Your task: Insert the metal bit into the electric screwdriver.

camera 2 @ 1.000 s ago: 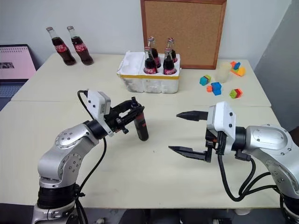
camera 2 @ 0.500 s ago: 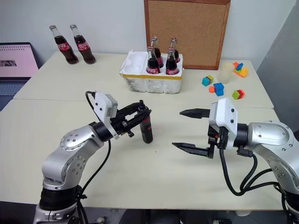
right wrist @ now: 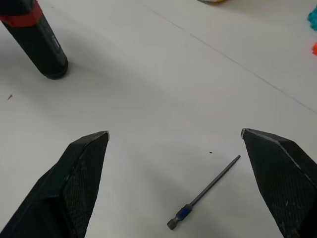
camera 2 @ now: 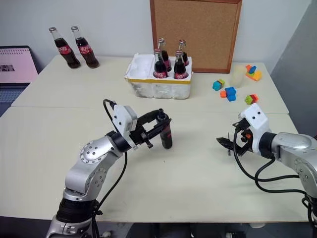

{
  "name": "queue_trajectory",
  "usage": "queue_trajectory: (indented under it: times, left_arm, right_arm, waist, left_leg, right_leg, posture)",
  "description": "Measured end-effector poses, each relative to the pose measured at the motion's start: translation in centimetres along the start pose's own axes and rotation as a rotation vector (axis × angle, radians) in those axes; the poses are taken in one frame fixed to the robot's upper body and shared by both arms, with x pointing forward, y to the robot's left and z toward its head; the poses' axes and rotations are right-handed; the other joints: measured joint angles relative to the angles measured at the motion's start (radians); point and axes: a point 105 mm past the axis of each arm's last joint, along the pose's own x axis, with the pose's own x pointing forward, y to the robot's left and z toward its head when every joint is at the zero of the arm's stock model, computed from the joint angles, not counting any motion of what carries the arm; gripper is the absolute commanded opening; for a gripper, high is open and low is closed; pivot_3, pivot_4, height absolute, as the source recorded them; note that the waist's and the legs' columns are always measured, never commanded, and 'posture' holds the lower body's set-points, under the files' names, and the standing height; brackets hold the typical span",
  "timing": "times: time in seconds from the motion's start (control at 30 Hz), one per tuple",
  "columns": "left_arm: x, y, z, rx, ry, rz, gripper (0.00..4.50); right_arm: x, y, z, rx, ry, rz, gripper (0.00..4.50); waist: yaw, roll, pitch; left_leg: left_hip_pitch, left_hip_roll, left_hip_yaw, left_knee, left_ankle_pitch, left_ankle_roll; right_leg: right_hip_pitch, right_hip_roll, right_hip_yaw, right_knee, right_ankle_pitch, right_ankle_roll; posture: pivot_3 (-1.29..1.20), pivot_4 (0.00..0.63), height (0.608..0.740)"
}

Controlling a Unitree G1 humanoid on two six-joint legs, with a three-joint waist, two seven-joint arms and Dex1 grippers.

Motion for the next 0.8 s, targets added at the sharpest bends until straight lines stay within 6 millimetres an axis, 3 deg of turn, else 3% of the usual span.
queue_trajectory:
  times: [0.13,0.33,0.43,0.8]
  left_arm:
    - [0.2,-0.2,-0.2,0.006,-0.023,0.0,1.59]
    - [0.7,-0.3,-0.4,0.015,-0.043,-0.005,1.59]
    - [0.8,-0.4,-0.4,0.023,-0.048,-0.008,1.59]
    - [1.0,-0.5,-0.6,0.025,-0.053,0.006,1.59]
  right_arm:
    - [1.5,-1.2,-3.3,0.146,0.183,-0.133,4.5]
    - [2.6,-2.1,-5.0,0.248,0.33,-0.225,4.5]
    - [3.4,-2.0,-5.5,0.3,0.37,-0.227,4.01]
    - [4.6,-2.2,-4.8,0.329,0.395,-0.233,1.4]
  waist:
    - [0.001,0.0,0.0]
    - [0.001,0.001,0.0]
    - [0.0,0.001,-0.001]
    - [-0.005,0.002,-0.001]
  left_leg:
    - [0.0,0.0,0.0,0.0,0.0,0.0]
    - [-0.001,0.0,0.001,0.0,0.0,0.0]
    - [-0.001,0.0,0.001,0.0,0.0,0.0]
    - [0.0,0.0,0.001,0.0,0.0,0.0]
  right_leg:
    - [0.0,0.0,0.0,0.0,0.0,0.0]
    - [0.0,0.0,0.002,-0.001,0.001,0.001]
    - [-0.001,0.0,0.001,-0.001,0.001,0.001]
    - [0.0,0.0,0.001,-0.001,0.002,0.002]
  posture:
    - [0.0,0.15,0.74]
    - [0.0,0.15,0.74]
    - [0.0,0.15,0.74]
    - [0.0,0.15,0.74]
